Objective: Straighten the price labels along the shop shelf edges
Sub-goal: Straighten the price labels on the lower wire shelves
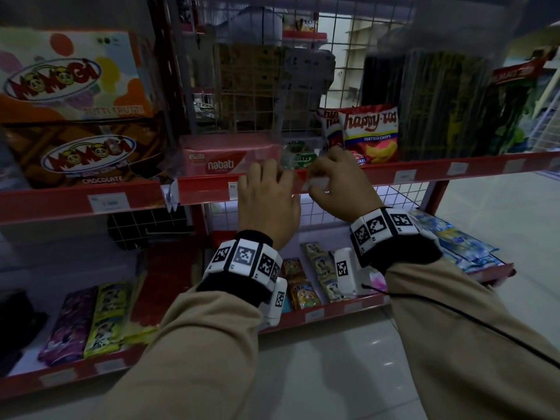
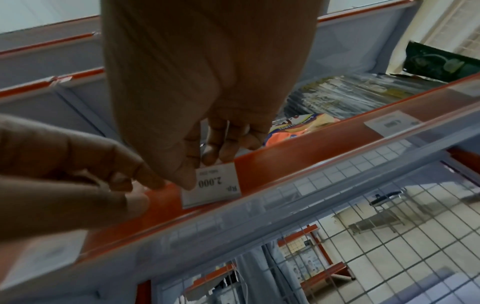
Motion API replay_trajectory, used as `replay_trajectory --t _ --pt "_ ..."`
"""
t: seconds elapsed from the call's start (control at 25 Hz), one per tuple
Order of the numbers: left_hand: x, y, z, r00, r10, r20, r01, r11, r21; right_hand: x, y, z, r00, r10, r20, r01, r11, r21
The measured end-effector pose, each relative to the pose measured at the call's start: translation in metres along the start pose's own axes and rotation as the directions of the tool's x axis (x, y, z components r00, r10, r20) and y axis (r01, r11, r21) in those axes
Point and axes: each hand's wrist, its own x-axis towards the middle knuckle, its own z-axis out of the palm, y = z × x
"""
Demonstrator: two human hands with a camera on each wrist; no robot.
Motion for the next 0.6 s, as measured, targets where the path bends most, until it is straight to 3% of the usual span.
replay_trajectory --t 0.2,0.28,0.4,0.52,0.6 --pt "0.002 -0.002 0.001 0.999 -0.023 -0.027 0.02 0.995 -0.097 0.002 -0.001 -0.007 0.988 0.126 -0.092 -0.079 0.913 0.401" --pt "0.003 -0.003 0.001 0.998 -0.039 -0.044 0.032 0.989 -0.147 0.0 -0.004 -0.007 0.968 0.208 -0.138 -0.091 0.809 0.58" --pt "0.006 -0.003 0.001 0.996 -0.08 -0.044 0.069 0.974 -0.216 -0.001 -0.011 -0.004 0.96 0.272 -0.057 -0.124 0.602 0.789" --pt "0.008 -0.003 0.002 0.99 -0.128 -0.064 0.105 0.955 -0.279 -0.002 -0.016 0.001 0.971 0.238 0.0 -0.147 0.601 0.786" --pt "0.007 -0.002 0.002 0.988 -0.135 -0.073 0.111 0.956 -0.272 -0.003 -0.015 0.001 0.979 0.203 -0.014 -0.128 0.67 0.732"
